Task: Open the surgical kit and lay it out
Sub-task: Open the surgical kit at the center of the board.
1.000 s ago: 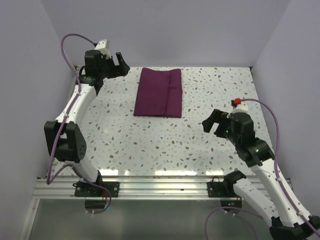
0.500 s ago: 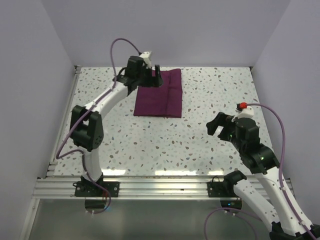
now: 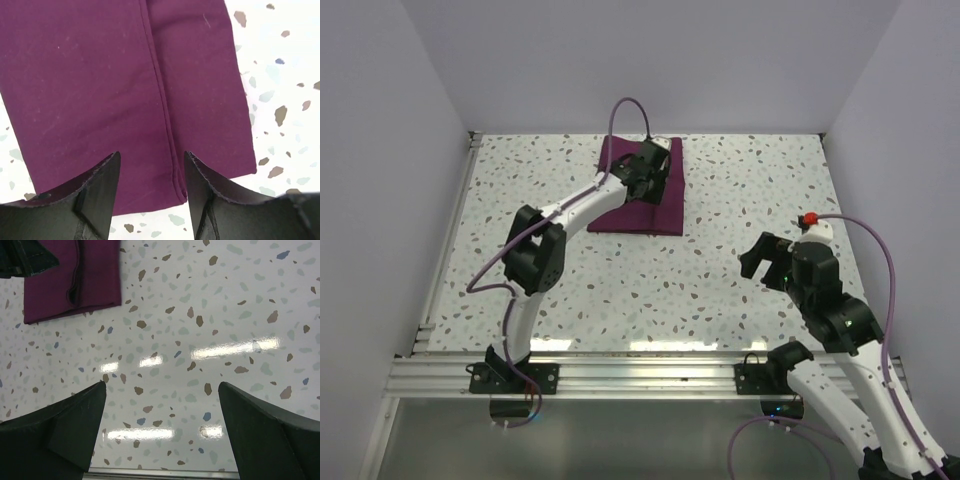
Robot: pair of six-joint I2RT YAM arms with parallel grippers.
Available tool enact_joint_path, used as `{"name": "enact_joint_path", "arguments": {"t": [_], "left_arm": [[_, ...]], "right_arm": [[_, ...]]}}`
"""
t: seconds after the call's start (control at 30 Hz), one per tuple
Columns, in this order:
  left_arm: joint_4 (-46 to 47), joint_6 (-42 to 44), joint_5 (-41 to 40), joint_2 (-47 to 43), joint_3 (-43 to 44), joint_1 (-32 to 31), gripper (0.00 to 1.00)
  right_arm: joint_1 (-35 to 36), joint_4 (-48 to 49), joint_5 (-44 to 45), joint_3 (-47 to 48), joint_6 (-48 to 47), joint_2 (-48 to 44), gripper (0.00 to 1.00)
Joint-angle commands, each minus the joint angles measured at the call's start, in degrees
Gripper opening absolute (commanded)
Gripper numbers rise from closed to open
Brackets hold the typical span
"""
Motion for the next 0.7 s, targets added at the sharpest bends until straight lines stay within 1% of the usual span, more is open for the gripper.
{"name": "enact_joint_path", "arguments": {"t": [0.0, 0.13, 0.3, 0.37, 0.47, 0.53, 0.6, 0.63, 0.67], "left_arm": [[-1.57, 1.09, -5.45, -0.04, -1.43, -2.17, 0.57], [-1.74, 0.12, -5.71, 2.15, -2.58, -3.06, 0.57], [-2.27, -0.15, -5.27, 4.62, -1.7, -3.24, 0.57], [-2.62, -0.06, -5.97, 6.02, -0.74, -3.24, 0.56], [-3.76, 0.38, -6.5, 8.13, 1.27, -3.24, 0.51], [-4.55, 0.64, -6.5, 9.63, 2.86, -3.24, 0.36], [-5.34, 0.82, -6.24, 10.33, 3.92, -3.15, 0.25], [-5.43, 0.91, -5.98, 10.33, 4.79, -3.24, 0.15], [-5.43, 0.91, -5.89, 10.16, 4.97, -3.24, 0.12]], "right_arm": [[-0.05, -1.54, 1.74, 1.53, 0.73, -0.54, 0.98], [-0.05, -1.81, 1.74, 1.62, 1.08, -0.37, 0.98], [0.04, -1.72, 1.74, 1.53, 1.43, -0.19, 0.98], [-0.05, -1.63, 1.82, 1.44, 1.6, -0.1, 0.98], [-0.05, -1.55, 1.91, 1.27, 1.87, -0.02, 0.98], [-0.05, -1.54, 2.17, 1.18, 2.13, 0.07, 0.99], [-0.05, -1.46, 2.26, 1.09, 2.48, 0.25, 0.98], [0.04, -1.2, 2.35, 0.83, 2.83, 0.34, 0.98], [-0.05, -1.19, 2.26, 0.74, 3.01, 0.42, 0.98]]}}
